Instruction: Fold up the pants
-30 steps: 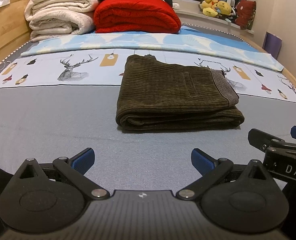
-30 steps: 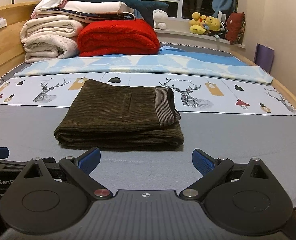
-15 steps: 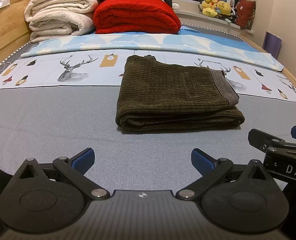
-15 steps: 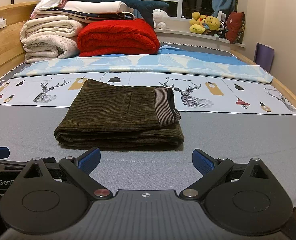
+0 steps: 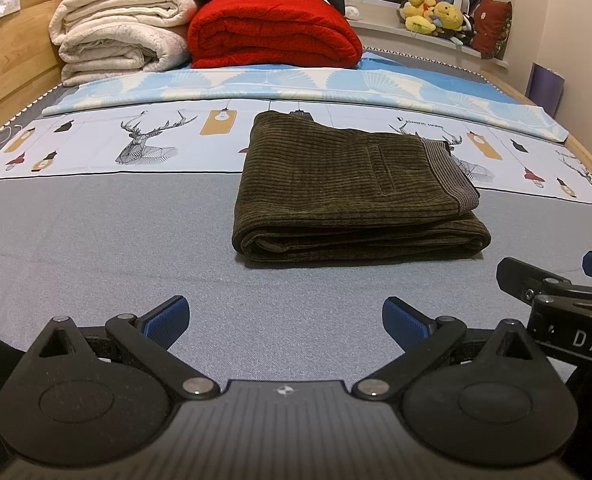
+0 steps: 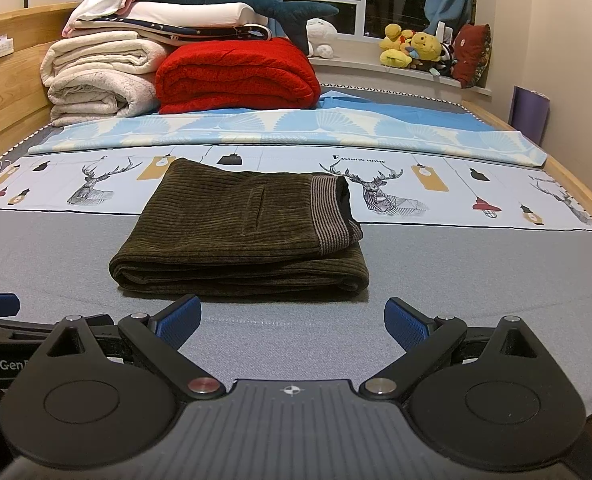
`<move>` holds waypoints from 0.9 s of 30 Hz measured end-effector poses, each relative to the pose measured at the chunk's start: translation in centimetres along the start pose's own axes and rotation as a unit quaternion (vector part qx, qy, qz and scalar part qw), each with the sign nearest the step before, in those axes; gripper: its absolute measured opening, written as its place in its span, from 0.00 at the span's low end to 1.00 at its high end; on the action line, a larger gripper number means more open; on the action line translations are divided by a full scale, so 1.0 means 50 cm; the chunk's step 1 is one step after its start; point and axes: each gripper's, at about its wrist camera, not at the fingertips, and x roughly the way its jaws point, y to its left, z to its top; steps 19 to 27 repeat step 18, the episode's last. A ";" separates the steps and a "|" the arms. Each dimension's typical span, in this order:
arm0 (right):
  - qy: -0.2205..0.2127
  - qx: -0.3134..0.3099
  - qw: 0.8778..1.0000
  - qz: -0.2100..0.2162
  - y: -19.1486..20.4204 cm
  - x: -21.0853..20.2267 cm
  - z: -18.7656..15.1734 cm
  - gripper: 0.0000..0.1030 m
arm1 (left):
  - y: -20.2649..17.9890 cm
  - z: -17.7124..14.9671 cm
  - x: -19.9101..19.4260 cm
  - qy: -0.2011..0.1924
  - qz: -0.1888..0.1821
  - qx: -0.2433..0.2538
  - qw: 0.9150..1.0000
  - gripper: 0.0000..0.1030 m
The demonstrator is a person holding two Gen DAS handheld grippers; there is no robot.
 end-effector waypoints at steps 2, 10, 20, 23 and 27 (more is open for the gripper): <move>0.000 0.000 1.000 0.000 0.000 0.000 0.000 0.95 | 0.000 0.000 0.000 -0.001 0.000 0.000 1.000 1.00; 0.000 0.000 1.000 0.000 0.000 0.001 0.000 0.95 | 0.000 0.000 0.000 0.000 0.000 0.000 1.000 1.00; 0.000 0.001 1.000 0.001 0.001 0.003 0.000 0.95 | 0.000 0.000 0.000 -0.002 0.001 0.000 1.000 1.00; 0.000 0.001 1.000 0.001 0.001 0.003 0.000 0.95 | 0.000 0.000 0.000 -0.002 0.001 0.000 1.000 1.00; 0.000 0.001 1.000 0.001 0.001 0.003 0.000 0.95 | 0.000 0.000 0.000 -0.002 0.001 0.000 1.000 1.00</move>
